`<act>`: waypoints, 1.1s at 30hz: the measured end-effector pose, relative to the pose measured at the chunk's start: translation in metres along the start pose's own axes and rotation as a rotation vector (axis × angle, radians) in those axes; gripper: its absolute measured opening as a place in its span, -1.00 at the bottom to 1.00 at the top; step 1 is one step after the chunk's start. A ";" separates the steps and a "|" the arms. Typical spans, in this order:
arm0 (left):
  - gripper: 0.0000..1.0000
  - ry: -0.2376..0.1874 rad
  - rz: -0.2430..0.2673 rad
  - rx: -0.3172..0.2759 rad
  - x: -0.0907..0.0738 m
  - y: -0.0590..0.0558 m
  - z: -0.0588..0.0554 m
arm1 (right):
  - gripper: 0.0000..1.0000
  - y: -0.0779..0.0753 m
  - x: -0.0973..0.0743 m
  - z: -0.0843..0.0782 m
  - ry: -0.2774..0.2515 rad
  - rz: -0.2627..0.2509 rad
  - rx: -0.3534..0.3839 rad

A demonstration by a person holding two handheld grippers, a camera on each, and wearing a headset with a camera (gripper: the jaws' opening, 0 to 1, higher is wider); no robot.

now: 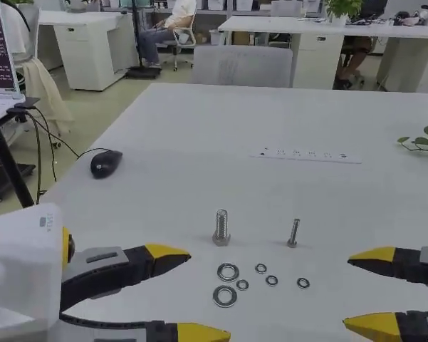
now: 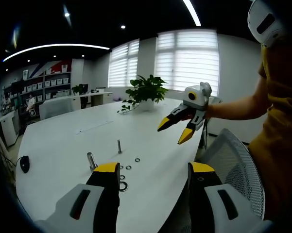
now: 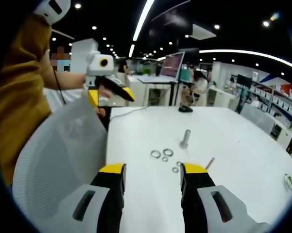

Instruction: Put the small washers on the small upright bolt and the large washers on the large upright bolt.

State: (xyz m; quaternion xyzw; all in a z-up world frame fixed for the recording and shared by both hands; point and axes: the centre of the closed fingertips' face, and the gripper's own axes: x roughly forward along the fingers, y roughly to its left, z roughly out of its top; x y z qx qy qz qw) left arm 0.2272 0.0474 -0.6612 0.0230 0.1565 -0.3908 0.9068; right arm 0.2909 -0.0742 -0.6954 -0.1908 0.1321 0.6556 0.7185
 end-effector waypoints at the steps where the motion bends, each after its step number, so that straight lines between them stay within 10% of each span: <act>1: 0.11 0.002 -0.004 -0.001 0.001 0.002 -0.001 | -0.07 -0.001 0.003 -0.001 0.006 0.005 0.004; 7: 0.11 0.023 -0.040 0.001 0.006 0.014 -0.009 | -0.09 -0.016 0.021 -0.010 0.064 0.024 0.016; 18: 0.10 0.017 -0.073 -0.022 0.016 0.033 -0.024 | -0.21 -0.051 0.066 -0.051 0.360 0.118 -0.044; 33: 0.09 -0.003 -0.105 -0.032 0.022 0.031 -0.026 | -0.31 -0.066 0.083 -0.102 0.679 0.255 -0.132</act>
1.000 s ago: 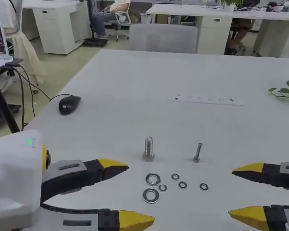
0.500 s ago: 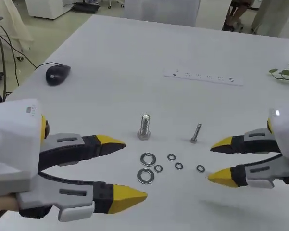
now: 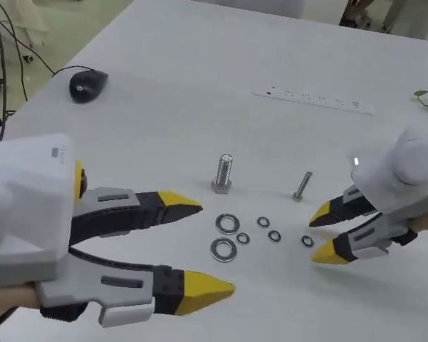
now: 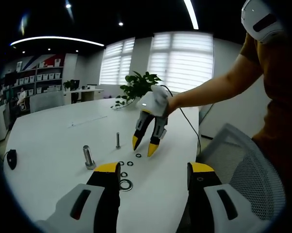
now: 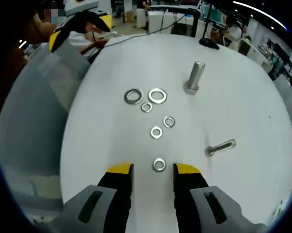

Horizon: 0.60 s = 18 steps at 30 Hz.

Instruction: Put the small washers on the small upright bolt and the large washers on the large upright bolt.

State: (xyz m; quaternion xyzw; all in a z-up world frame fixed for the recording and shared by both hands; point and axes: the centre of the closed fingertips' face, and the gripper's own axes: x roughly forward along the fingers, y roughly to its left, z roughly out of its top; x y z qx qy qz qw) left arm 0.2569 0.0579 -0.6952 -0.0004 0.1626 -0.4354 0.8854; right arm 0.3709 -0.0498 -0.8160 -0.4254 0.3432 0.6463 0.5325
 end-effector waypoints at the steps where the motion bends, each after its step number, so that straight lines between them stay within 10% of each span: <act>1: 0.09 0.000 0.001 0.001 0.000 0.001 0.000 | -0.32 0.000 0.001 -0.001 0.020 0.008 -0.022; 18: 0.09 -0.006 0.020 0.000 -0.005 0.004 0.002 | -0.53 -0.006 0.009 -0.003 0.093 0.043 -0.082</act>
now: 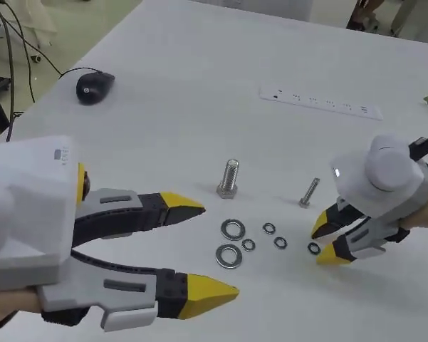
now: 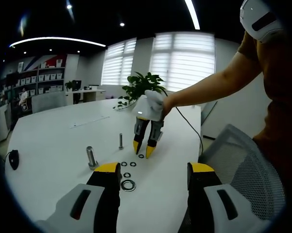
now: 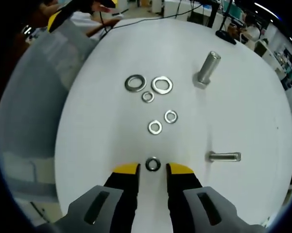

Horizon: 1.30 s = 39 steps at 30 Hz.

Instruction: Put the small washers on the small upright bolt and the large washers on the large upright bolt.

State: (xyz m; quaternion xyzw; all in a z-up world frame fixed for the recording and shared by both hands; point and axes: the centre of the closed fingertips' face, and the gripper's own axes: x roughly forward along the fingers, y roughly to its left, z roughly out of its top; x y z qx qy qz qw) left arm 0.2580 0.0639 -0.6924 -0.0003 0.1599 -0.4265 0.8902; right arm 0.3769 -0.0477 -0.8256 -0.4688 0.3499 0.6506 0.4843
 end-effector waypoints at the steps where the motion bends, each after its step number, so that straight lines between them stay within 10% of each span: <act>1: 0.09 0.000 0.001 0.001 0.000 0.000 0.000 | -0.54 0.000 0.000 0.000 0.004 -0.001 -0.002; 28: 0.10 -0.002 0.032 -0.005 -0.005 -0.006 -0.001 | -0.77 -0.001 -0.001 -0.005 0.037 -0.028 0.022; 39: 0.10 -0.002 0.036 -0.002 -0.005 -0.007 0.000 | -0.77 -0.023 -0.037 0.000 0.028 -0.083 0.025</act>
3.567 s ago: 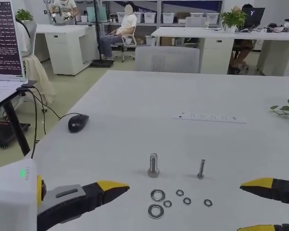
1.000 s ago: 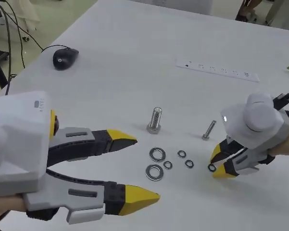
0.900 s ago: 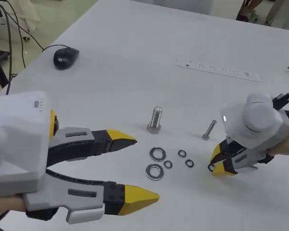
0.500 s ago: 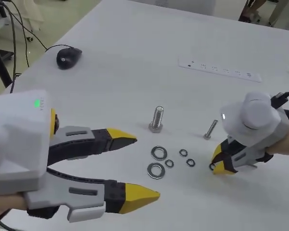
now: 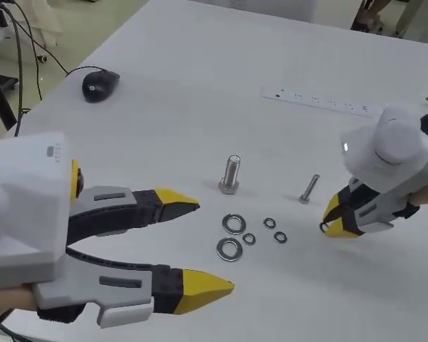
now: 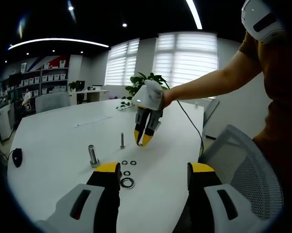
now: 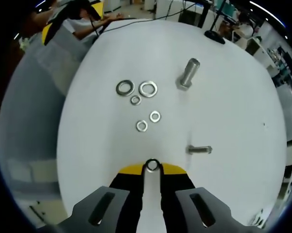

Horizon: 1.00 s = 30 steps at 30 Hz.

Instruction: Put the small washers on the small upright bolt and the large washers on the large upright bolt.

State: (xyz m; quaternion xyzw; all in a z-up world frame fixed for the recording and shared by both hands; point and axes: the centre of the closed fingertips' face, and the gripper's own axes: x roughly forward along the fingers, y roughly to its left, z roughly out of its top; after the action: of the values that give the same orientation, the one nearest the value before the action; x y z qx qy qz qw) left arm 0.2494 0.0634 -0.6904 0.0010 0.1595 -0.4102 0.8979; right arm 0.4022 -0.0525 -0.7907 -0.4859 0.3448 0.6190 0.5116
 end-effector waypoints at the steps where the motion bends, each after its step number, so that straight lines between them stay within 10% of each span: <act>1: 0.10 -0.002 0.000 0.001 0.000 0.000 0.001 | -0.77 -0.004 -0.004 0.002 -0.004 -0.010 0.001; 10: 0.09 -0.010 0.009 0.006 -0.001 -0.001 0.004 | -0.77 -0.044 -0.030 0.019 -0.007 -0.112 0.016; 30: 0.09 -0.008 0.016 -0.006 -0.004 0.000 0.001 | -0.76 -0.056 -0.021 0.024 0.023 -0.108 0.000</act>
State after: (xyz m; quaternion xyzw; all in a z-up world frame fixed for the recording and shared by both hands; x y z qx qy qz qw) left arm 0.2473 0.0665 -0.6883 -0.0022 0.1574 -0.4027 0.9017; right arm 0.4510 -0.0232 -0.7599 -0.5109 0.3238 0.5850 0.5403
